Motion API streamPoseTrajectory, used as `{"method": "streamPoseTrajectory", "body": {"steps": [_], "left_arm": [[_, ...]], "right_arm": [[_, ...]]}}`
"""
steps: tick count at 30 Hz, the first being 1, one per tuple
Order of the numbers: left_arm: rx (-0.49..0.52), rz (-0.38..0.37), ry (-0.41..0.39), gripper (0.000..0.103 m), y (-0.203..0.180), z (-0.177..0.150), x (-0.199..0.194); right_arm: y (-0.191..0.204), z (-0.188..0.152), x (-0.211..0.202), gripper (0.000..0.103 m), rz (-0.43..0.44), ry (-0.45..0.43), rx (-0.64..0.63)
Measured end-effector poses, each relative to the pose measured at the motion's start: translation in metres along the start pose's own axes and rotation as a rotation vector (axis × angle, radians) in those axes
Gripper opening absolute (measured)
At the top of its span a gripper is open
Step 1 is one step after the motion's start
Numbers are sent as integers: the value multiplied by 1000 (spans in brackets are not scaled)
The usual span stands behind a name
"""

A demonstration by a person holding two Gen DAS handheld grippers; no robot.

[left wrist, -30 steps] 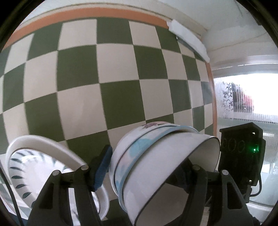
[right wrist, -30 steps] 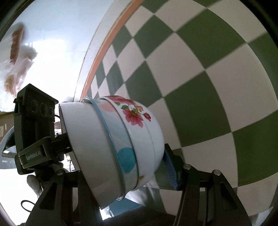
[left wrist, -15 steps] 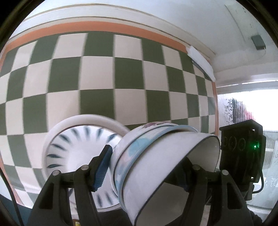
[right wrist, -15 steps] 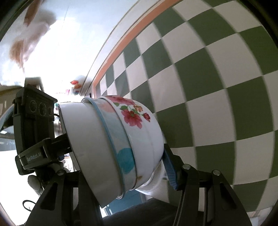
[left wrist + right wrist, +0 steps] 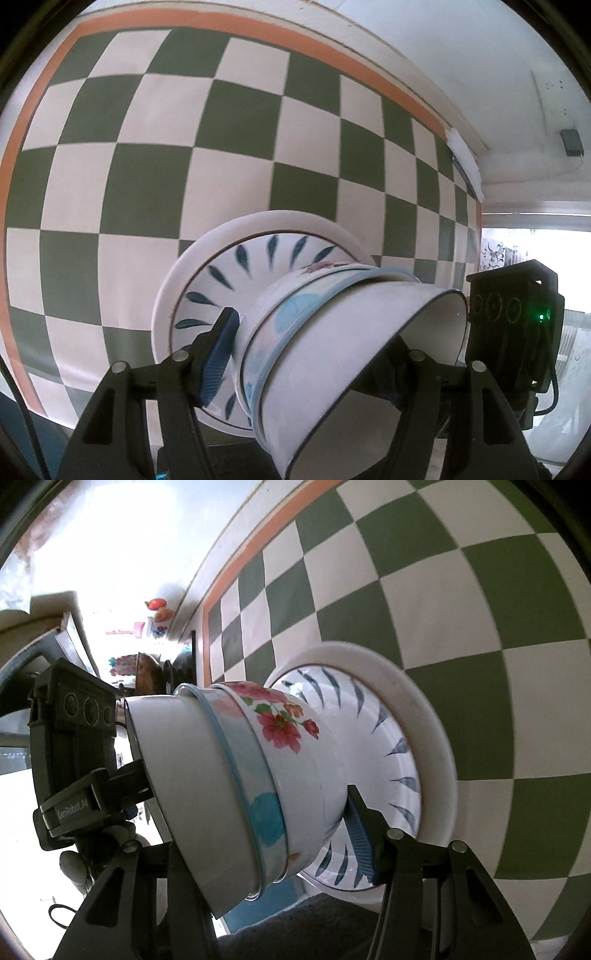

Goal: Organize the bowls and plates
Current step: 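Carry the bowl stack with both grippers over the leaf-pattern plate stack and lower it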

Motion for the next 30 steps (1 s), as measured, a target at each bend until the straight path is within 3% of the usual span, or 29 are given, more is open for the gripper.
{"method": "streamPoseTrajectory", "body": {"steps": [6,21,30], "left_arm": [[-32,-14,22,64,15,1,7],[-35,-10,51,64,20,4,18],[-20,43,32,65,16,2,13]], "right_arm": [[4,7,26,54,-25,25,14],[1,14,36,54,-59,32,43],[7,12,33,55,-130,65,-10]]}}
Point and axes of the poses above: each gripper's, at about its wrist camera, not at the fingertips, and x roughly the way its jaws point, y to its left, z to its top, the point moved 5 cm from there along x, roughly the way its jaws point, and after that the axes turned 9 degrees about -x, right-handed, at the moved point
